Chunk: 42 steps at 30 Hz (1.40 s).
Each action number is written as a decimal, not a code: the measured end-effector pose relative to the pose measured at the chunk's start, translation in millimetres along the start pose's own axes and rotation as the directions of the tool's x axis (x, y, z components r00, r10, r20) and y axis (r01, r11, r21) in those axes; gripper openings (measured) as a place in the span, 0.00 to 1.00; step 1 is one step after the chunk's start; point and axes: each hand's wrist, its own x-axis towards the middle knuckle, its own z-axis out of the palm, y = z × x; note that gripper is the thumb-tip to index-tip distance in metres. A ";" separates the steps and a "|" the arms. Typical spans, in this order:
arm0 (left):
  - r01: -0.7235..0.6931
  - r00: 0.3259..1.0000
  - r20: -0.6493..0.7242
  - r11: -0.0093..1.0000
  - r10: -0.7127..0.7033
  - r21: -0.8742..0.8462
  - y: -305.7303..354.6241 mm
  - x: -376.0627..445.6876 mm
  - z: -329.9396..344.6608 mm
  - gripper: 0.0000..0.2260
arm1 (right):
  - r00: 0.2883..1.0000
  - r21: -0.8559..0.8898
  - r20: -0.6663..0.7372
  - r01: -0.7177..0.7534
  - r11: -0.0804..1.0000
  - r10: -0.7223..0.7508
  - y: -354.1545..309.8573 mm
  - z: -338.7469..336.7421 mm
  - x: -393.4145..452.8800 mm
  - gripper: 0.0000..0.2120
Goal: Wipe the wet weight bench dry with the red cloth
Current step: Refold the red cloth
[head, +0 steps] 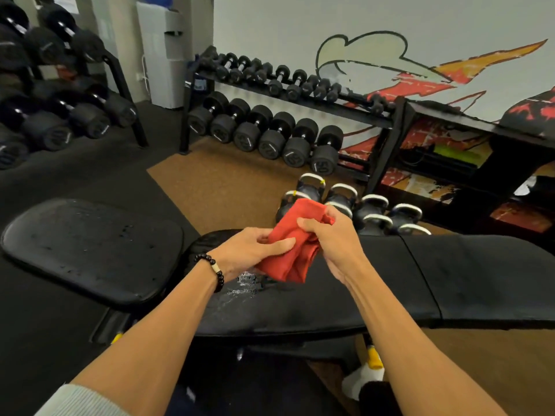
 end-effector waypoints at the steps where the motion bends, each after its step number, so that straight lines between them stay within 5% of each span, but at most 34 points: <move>1: 0.007 1.000 -0.016 1.000 -0.007 -0.005 -7.9 2.5 -3.6 0.16 | 1.000 0.008 -0.025 -0.017 1.000 0.018 4.9 -4.8 2.4 0.14; 6: 0.043 0.973 -0.208 0.962 -0.102 -0.268 -35.8 16.2 -17.8 0.09 | 0.971 -0.076 0.021 -0.235 0.969 0.237 44.4 -27.0 4.2 0.26; 9: 0.001 0.927 -0.345 0.921 -0.146 -0.389 -55.7 23.2 -12.6 0.10 | 0.961 -0.109 0.011 -0.275 0.955 0.278 71.4 -24.9 1.8 0.16; 13: 0.179 0.937 -0.191 0.873 -0.292 -0.454 -78.7 18.2 -25.2 0.19 | 0.945 -0.070 -0.040 -0.327 0.943 0.325 93.6 -16.5 -2.9 0.08; 17: 0.241 0.933 -0.222 0.949 -0.284 -0.202 -94.8 16.8 -40.5 0.18 | 0.944 -0.243 -0.035 -0.326 0.913 0.328 109.9 -9.9 -5.0 0.07; 21: 0.099 0.923 -0.385 0.980 -0.026 0.172 -99.9 33.4 -39.9 0.12 | 0.969 -0.459 -0.075 -0.244 0.854 0.236 110.2 -6.1 -9.8 0.07; 24: 0.036 0.906 -0.423 0.988 0.032 0.152 -99.9 45.3 -35.0 0.17 | 0.984 -0.613 -0.097 -0.178 0.770 0.150 101.6 -15.7 -18.5 0.09; 26: 0.036 0.903 -0.429 0.988 0.032 0.148 -103.7 51.1 -31.5 0.20 | 0.970 -0.737 -0.053 -0.197 0.646 0.236 97.5 -23.0 -26.9 0.14; 29: 0.134 0.855 -0.514 0.930 0.067 0.343 -119.1 50.4 -32.3 0.16 | 0.948 -0.972 -0.033 -0.103 0.209 0.316 98.2 -29.0 -34.7 0.18; 31: 0.199 0.815 -0.578 0.915 0.045 0.352 -129.9 43.3 -35.6 0.11 | 0.974 -0.987 0.017 -0.020 0.159 0.224 99.2 -19.4 -29.7 0.15; 34: 0.222 0.809 -0.586 0.942 -0.035 0.251 -134.3 34.6 -36.1 0.08 | 0.969 -0.939 0.235 0.208 0.273 0.069 122.4 10.1 -10.4 0.09; 36: 0.221 0.807 -0.588 0.952 -0.057 0.211 -129.8 33.5 -33.9 0.10 | 0.921 -0.903 0.384 0.360 0.235 0.064 151.4 27.0 3.6 0.16; 42: 0.320 0.813 -0.576 0.762 0.084 0.563 -134.7 38.7 -38.5 0.14 | 0.884 -0.889 0.458 0.453 0.066 0.093 187.4 22.5 1.5 0.25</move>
